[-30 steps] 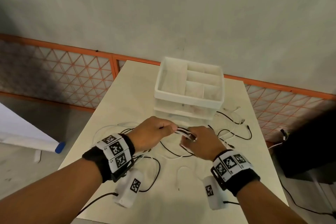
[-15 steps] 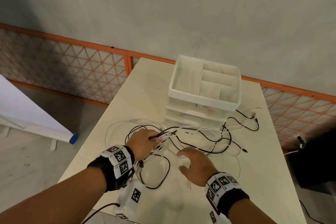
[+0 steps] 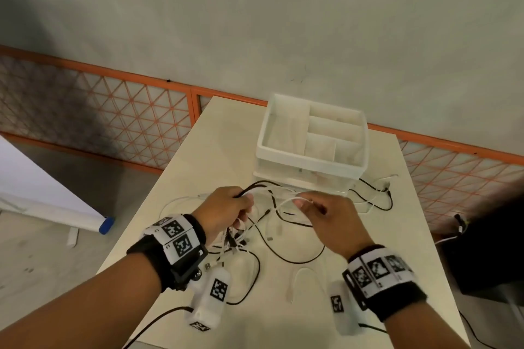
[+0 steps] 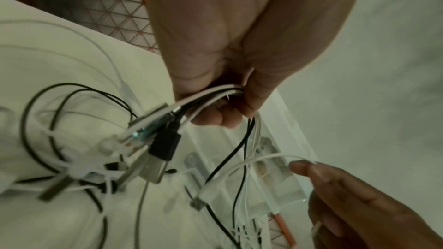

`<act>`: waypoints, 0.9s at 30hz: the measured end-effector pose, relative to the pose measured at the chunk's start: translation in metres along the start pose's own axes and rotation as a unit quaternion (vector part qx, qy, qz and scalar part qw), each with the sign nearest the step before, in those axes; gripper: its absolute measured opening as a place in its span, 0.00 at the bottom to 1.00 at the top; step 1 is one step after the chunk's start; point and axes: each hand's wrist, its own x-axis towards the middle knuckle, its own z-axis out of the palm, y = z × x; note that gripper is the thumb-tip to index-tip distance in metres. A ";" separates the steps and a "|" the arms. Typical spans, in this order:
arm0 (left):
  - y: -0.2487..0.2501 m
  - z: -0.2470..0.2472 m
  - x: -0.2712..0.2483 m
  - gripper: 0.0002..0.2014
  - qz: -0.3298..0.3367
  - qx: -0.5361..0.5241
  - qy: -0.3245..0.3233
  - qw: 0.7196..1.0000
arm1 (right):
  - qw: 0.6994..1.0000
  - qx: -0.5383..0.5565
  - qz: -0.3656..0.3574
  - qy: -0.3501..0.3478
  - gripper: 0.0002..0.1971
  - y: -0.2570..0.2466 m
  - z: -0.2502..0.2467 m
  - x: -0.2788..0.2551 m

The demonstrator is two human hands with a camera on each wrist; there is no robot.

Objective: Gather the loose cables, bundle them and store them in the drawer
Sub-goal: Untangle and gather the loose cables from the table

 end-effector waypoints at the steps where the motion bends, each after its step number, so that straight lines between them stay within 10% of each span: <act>1: 0.005 0.002 0.000 0.11 0.008 -0.029 -0.006 1.000 | 1.000 0.017 -0.005 -0.011 0.07 -0.010 -0.014 0.000; 12: 0.045 0.028 -0.011 0.11 0.064 -0.073 -0.157 0.983 | 0.999 0.024 -0.036 -0.020 0.09 -0.039 -0.038 -0.003; 23: 0.056 0.001 -0.001 0.16 0.092 -0.057 0.041 0.993 | 0.942 -0.146 0.302 0.029 0.17 0.059 -0.057 -0.011; 27: 0.046 0.006 0.002 0.17 0.067 -0.002 0.084 0.994 | 0.953 0.052 0.197 0.226 0.18 0.024 -0.097 0.001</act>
